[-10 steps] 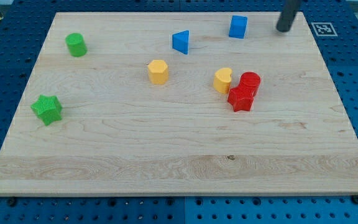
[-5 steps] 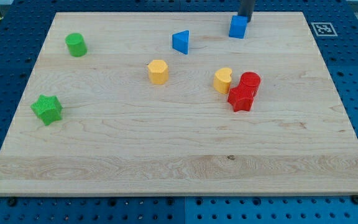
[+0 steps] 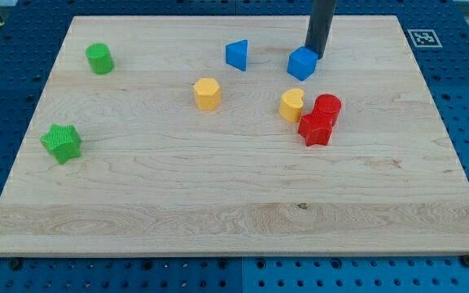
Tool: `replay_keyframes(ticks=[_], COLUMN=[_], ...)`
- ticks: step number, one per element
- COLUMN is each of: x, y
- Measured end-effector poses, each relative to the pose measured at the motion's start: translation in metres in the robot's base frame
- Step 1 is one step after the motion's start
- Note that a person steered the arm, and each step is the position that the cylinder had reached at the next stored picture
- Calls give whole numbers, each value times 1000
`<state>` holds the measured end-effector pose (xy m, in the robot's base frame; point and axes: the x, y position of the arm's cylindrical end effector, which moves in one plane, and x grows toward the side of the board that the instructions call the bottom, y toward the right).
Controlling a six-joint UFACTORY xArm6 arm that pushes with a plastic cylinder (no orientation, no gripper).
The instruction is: Slide blue cube towards yellow heart
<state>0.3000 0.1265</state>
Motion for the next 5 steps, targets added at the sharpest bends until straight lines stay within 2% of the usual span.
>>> replay_keyframes(ticks=[2,4,5], x=[18,-3,18], y=[-3,-54,-48])
